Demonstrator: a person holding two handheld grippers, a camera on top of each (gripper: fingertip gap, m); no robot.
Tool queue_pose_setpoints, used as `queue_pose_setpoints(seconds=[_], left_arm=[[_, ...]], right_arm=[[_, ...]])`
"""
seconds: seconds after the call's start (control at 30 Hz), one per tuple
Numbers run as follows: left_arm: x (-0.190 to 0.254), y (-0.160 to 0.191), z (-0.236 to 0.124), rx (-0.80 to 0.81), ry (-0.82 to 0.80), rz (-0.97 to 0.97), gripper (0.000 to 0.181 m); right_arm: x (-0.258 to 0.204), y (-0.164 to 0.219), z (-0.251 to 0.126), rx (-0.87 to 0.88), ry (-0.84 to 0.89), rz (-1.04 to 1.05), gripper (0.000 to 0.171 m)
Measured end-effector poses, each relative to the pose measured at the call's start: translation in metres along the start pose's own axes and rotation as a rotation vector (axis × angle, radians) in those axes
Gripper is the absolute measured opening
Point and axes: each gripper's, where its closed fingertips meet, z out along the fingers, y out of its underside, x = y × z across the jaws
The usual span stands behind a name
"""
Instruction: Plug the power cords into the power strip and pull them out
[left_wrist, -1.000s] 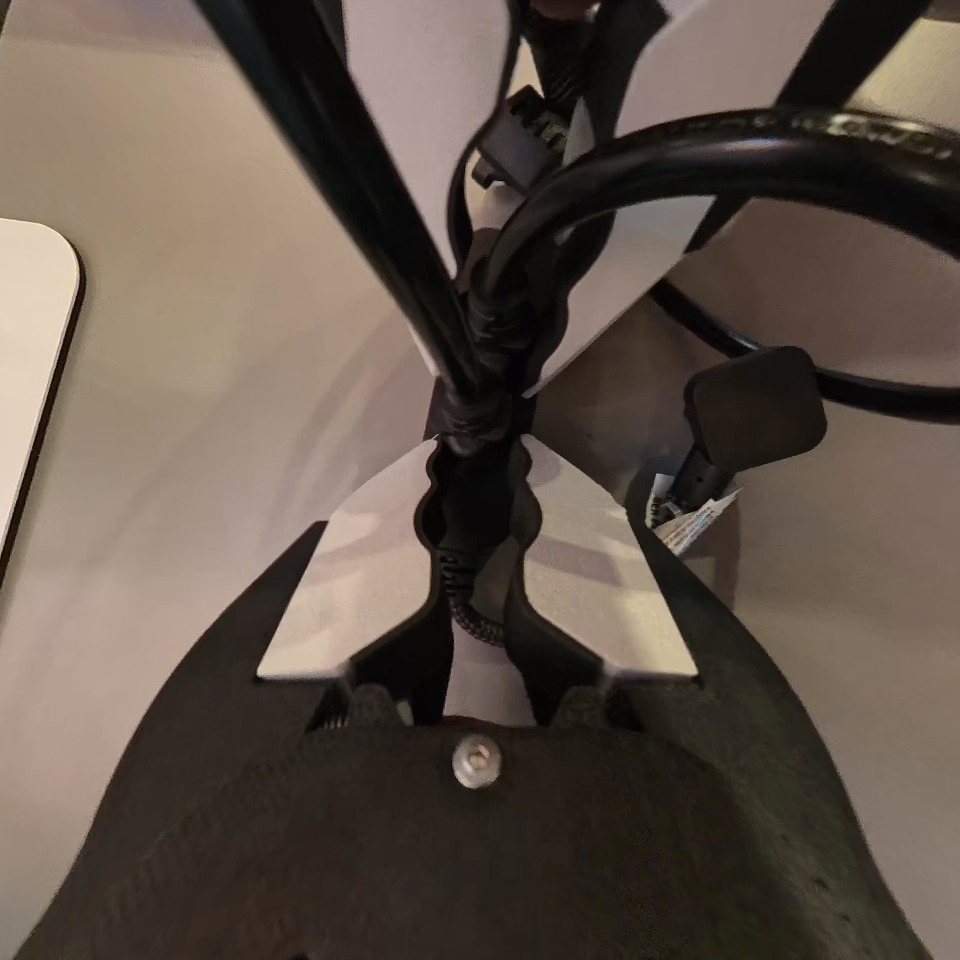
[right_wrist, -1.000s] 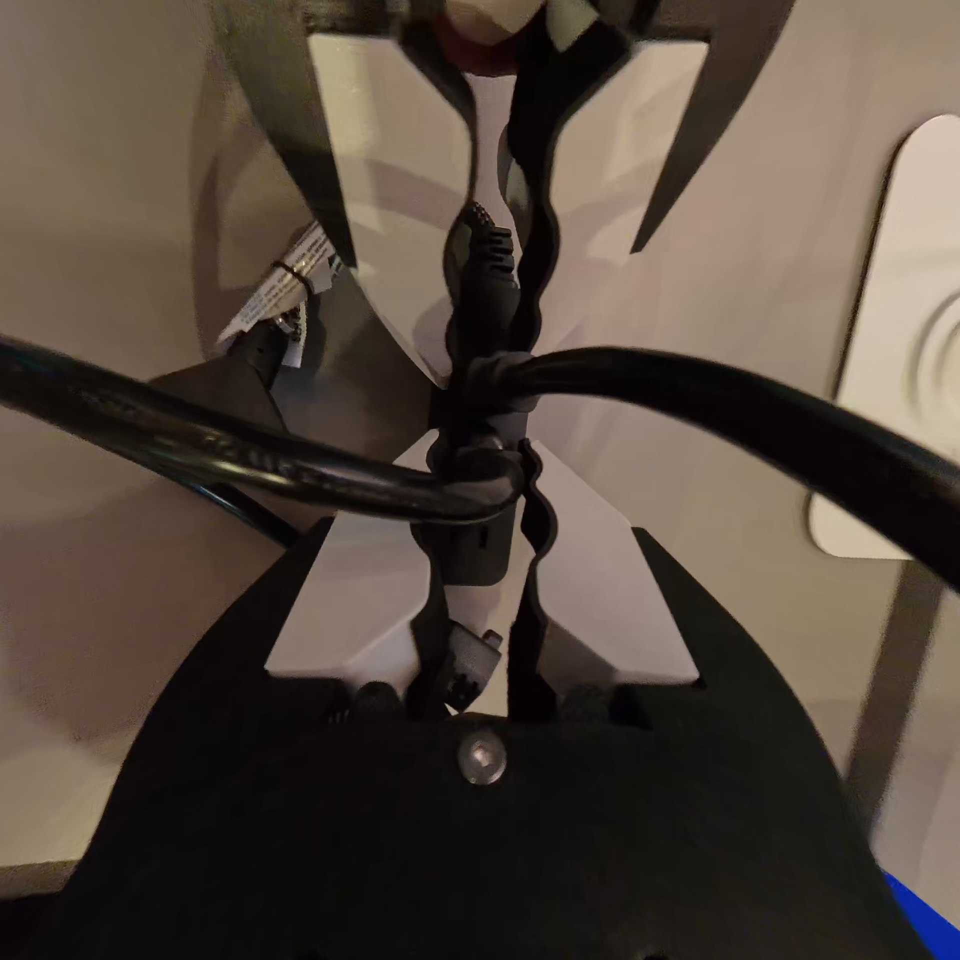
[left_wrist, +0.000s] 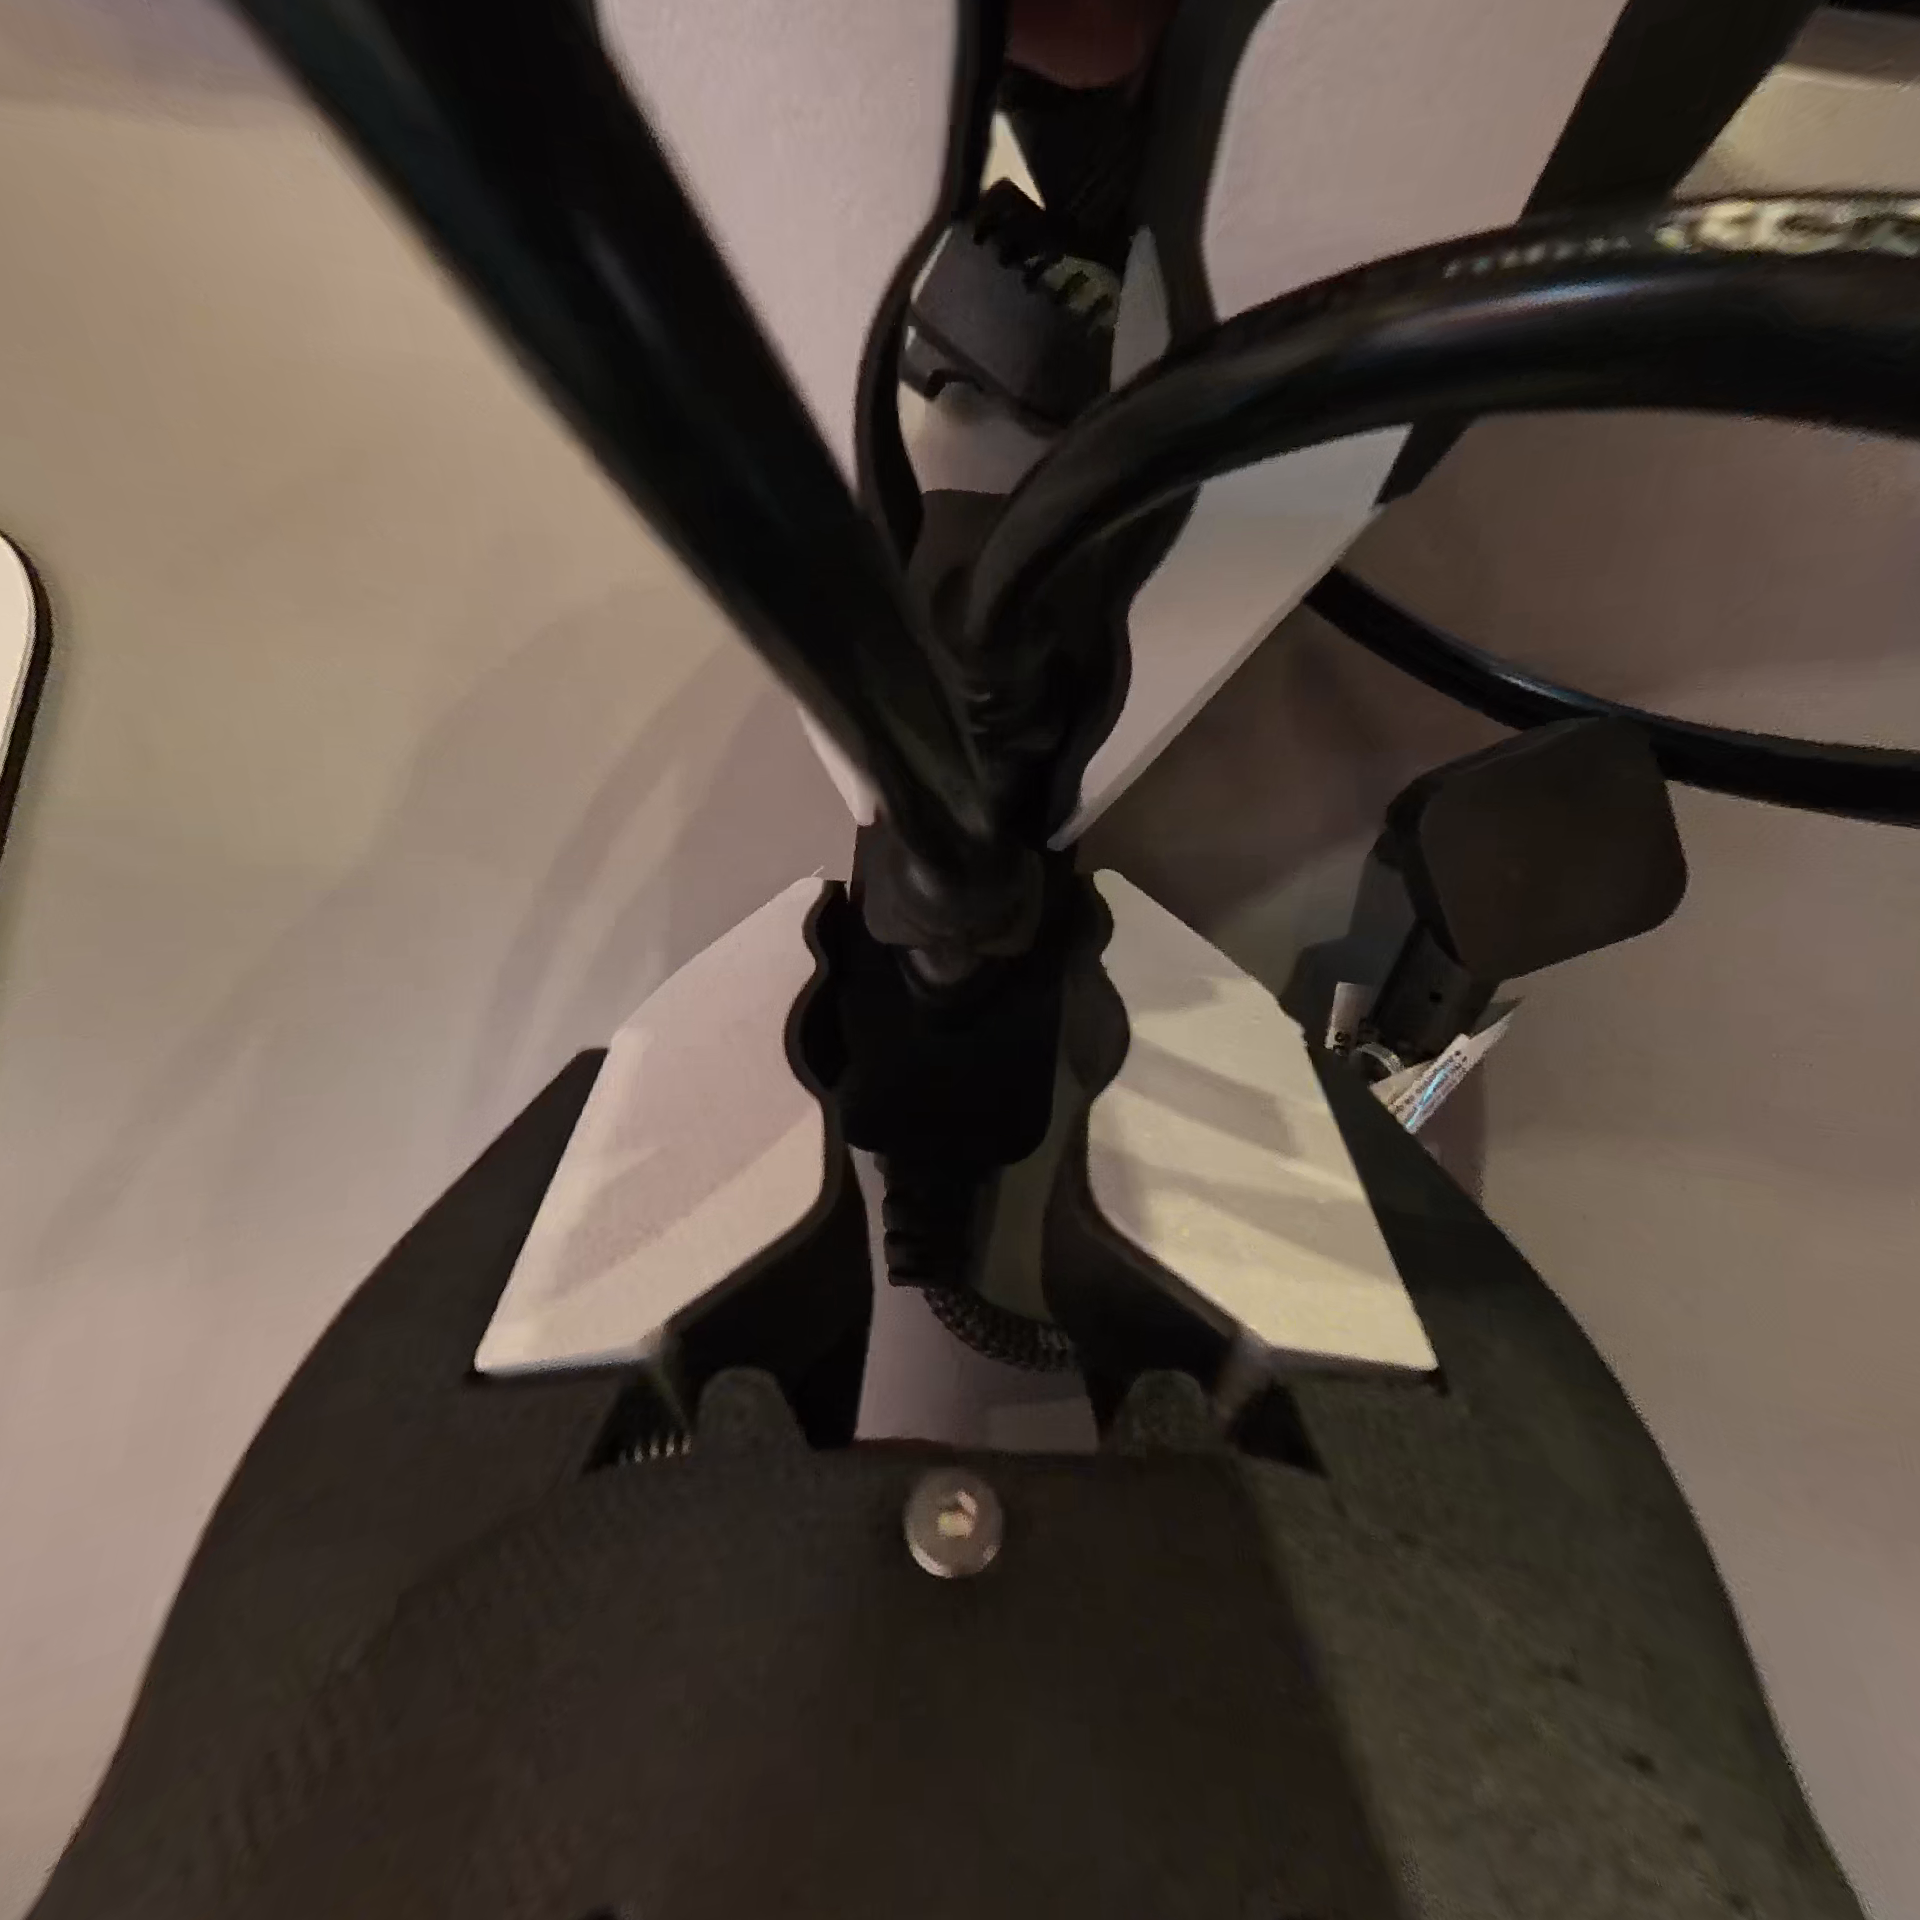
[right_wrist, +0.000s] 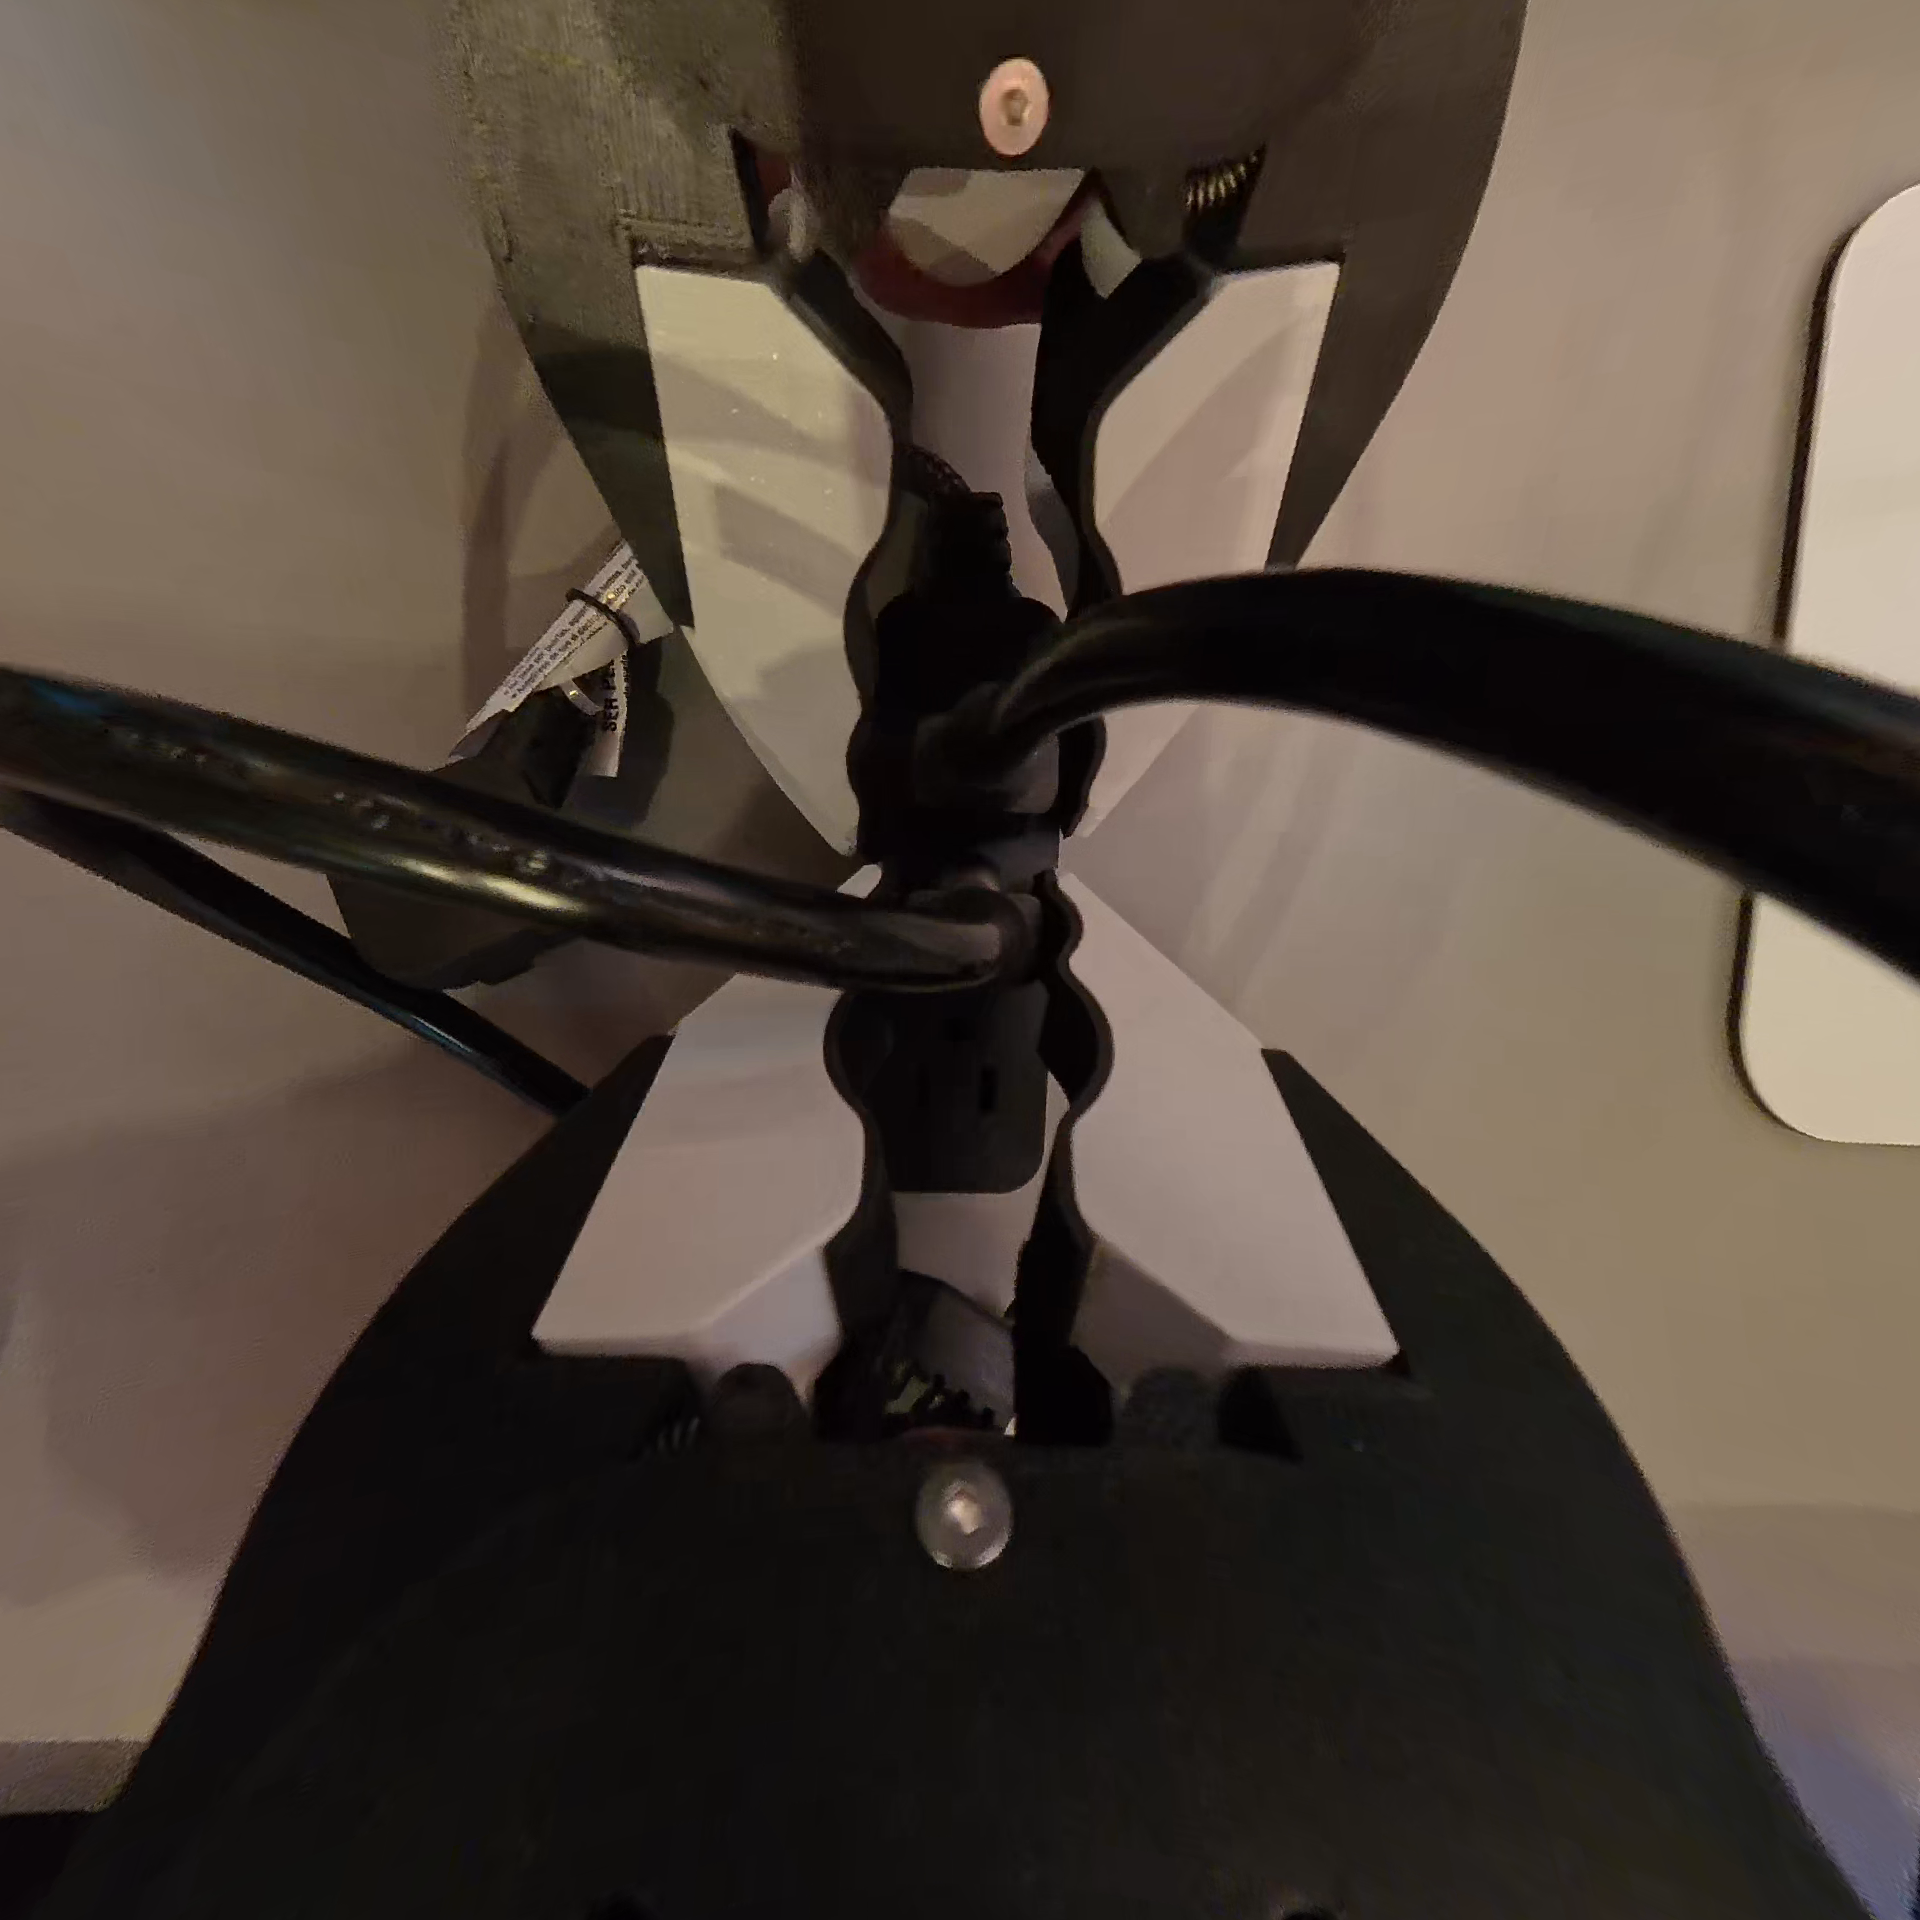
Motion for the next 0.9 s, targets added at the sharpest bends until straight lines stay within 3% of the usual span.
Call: queue_pose_setpoints(seconds=[0.23, 0.53, 0.77, 0.9], left_arm=[[-0.0001, -0.0007, 0.0002, 0.031, -0.016, -0.008, 0.042], [0.0, -0.0019, 0.002, 0.043, -0.033, 0.028, 0.043], [0.0015, -0.0051, 0.0038, 0.025, -0.036, 0.034, 0.042], [0.0016, -0.0057, 0.0044, 0.063, -0.041, 0.01, 0.042]], right_arm=[[0.0022, 0.0023, -0.0013, -0.072, 0.15, -0.141, 0.024], [0.0017, 0.0002, -0.0026, 0.066, -0.142, 0.214, 0.022], [0.0, 0.0076, -0.0037, -0.11, -0.11, 0.011, 0.024], [0.001, 0.009, -0.0048, -0.162, -0.094, 0.005, 0.024]])
